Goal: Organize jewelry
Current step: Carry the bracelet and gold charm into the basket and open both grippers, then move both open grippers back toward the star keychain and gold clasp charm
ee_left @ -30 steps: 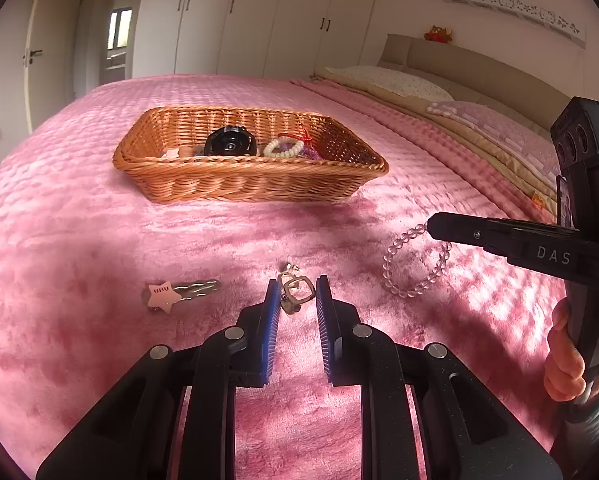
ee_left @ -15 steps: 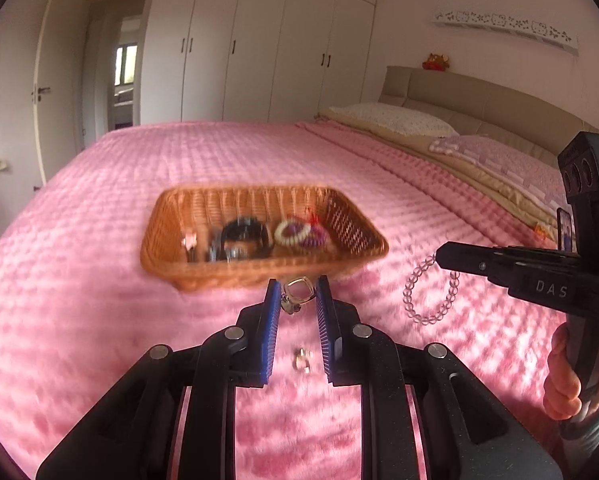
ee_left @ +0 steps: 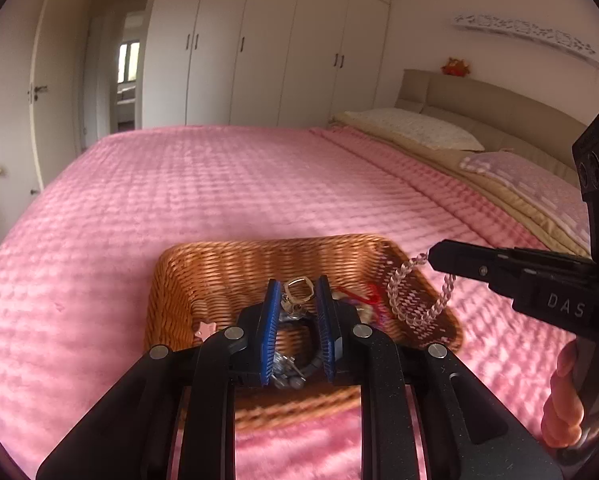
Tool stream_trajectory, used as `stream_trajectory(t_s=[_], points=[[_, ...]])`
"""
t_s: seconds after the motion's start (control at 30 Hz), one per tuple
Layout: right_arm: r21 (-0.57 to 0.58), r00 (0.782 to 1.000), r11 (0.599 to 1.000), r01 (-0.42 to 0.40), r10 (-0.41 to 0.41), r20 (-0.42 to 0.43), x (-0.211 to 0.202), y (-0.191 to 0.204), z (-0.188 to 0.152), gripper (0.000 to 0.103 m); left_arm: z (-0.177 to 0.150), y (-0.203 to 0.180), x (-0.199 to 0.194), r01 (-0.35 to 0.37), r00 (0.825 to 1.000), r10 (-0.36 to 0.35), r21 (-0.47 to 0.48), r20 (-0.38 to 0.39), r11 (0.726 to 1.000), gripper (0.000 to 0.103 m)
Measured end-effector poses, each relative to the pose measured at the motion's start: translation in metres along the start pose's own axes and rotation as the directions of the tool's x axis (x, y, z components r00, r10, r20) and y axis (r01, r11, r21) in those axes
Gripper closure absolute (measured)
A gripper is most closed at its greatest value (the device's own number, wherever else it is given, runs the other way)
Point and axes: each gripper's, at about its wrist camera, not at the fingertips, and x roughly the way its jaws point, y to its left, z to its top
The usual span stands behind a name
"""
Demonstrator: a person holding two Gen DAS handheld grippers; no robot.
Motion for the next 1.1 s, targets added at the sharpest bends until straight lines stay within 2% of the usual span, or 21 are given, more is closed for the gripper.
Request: stream_trajectory(t_s=[0.23,0.4,0.43,0.5,0.57,0.63,0.77,0.87,1.03,1.1], points=[[0.04,0.996,0.999,0.006,-0.003,-0.087,0.065,-0.014,-0.005,0.097,-0.008,0.022,0.045,-0.012,0.998,0.01,-0.037,-0.06,0.999,0.086],[0.069,0.993,0.997,0.027,-0.02,-0.114,0.082,-0.028,-0.014,0.096,-0.013,0.022,0.052,-0.018,0.996,0.015,-0.032,-0.089,0.999,0.086],[0.074,0.993,0.997,0.034,-0.026,-0.116,0.084,-0.03,-0.015,0.096,-0.014,0.022,0.052,-0.016,0.996,0.013,-0.035,-0.091,0.999,0.084],[0.08,0.993,0.996,0.036,-0.026,-0.118,0.083,-0.033,-0.016,0.096,-0.015,0.023,0.049,-0.008,0.996,0.004,-0.039,-0.09,0.999,0.072],[0.074,0.993,0.996,0.05,-0.042,-0.112,0.077,-0.032,-0.016,0.09,-0.014,0.023,0.042,-0.008,0.997,0.005,-0.046,-0.076,0.999,0.052],[0.065,0.994,0.996,0.057,-0.051,-0.1,0.065,-0.029,-0.016,0.082,-0.012,0.023,0.026,0.02,0.998,-0.024,-0.06,-0.057,0.998,0.05],[0.049,0.998,0.998,0.042,-0.039,-0.055,0.028,-0.017,-0.02,0.082,-0.013,0.017,-0.017,0.05,0.999,-0.05,-0.05,-0.005,0.998,0.043],[0.036,0.999,0.999,0.038,-0.037,-0.03,0.001,-0.001,-0.031,0.081,-0.02,0.014,-0.056,0.058,0.998,-0.057,-0.027,0.032,0.998,0.043],[0.023,1.0,1.0,0.021,-0.02,-0.017,-0.031,0.025,-0.059,0.081,-0.043,0.018,-0.098,0.062,0.998,-0.061,-0.021,0.027,0.998,0.043],[0.035,1.0,0.999,0.014,-0.014,-0.023,-0.036,0.033,-0.072,0.073,-0.056,0.024,-0.107,0.069,0.998,-0.069,-0.027,0.006,0.997,0.043]])
